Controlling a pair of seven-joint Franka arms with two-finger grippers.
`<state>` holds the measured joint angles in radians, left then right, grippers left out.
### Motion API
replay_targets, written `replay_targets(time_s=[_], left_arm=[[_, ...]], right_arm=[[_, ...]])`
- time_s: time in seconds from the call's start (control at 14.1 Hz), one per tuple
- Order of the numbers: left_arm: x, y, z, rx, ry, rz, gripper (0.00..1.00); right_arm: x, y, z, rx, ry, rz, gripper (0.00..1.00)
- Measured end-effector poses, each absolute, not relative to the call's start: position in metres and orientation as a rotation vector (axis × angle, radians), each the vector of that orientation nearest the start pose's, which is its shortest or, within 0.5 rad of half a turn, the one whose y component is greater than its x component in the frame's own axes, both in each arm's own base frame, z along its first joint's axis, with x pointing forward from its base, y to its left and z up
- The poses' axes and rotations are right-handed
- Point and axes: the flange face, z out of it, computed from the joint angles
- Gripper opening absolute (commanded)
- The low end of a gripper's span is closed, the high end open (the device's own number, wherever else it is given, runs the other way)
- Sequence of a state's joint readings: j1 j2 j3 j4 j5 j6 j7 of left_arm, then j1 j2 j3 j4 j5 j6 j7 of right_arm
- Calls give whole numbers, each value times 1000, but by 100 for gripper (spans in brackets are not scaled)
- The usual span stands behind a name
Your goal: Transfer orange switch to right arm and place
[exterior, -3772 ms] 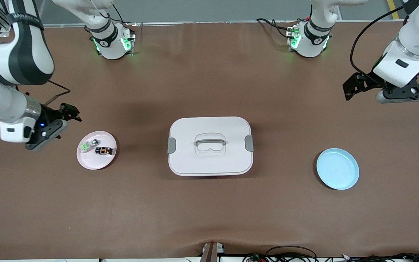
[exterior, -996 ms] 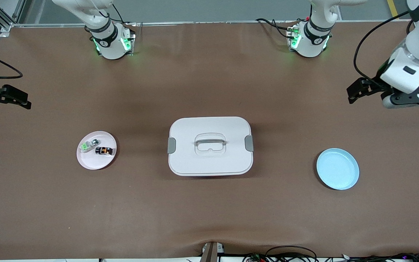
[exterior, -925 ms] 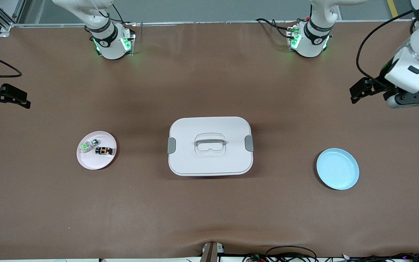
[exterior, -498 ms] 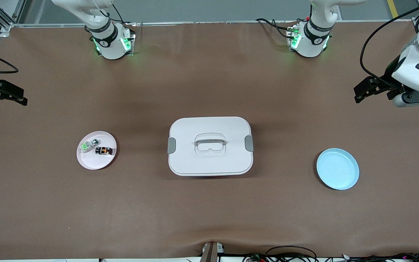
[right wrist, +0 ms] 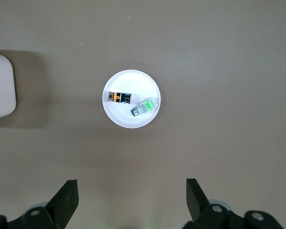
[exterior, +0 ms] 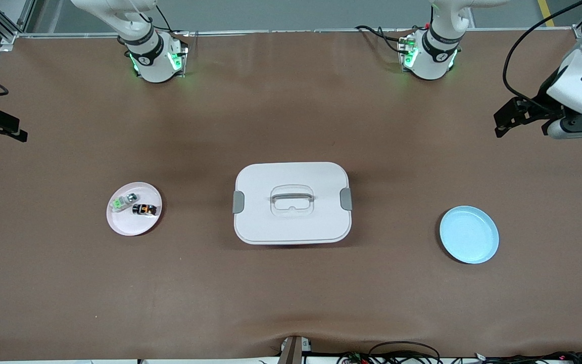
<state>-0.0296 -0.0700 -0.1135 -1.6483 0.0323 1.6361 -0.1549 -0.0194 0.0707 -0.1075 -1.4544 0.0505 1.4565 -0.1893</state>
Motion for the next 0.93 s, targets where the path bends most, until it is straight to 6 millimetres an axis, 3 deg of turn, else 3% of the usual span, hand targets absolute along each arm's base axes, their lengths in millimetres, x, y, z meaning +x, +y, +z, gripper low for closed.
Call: replay_targets(time_s=[0.93], left_arm=[[531, -71, 635, -3107, 40, -107, 100]], right_arm=[[540, -67, 653, -3084, -91, 38, 100]])
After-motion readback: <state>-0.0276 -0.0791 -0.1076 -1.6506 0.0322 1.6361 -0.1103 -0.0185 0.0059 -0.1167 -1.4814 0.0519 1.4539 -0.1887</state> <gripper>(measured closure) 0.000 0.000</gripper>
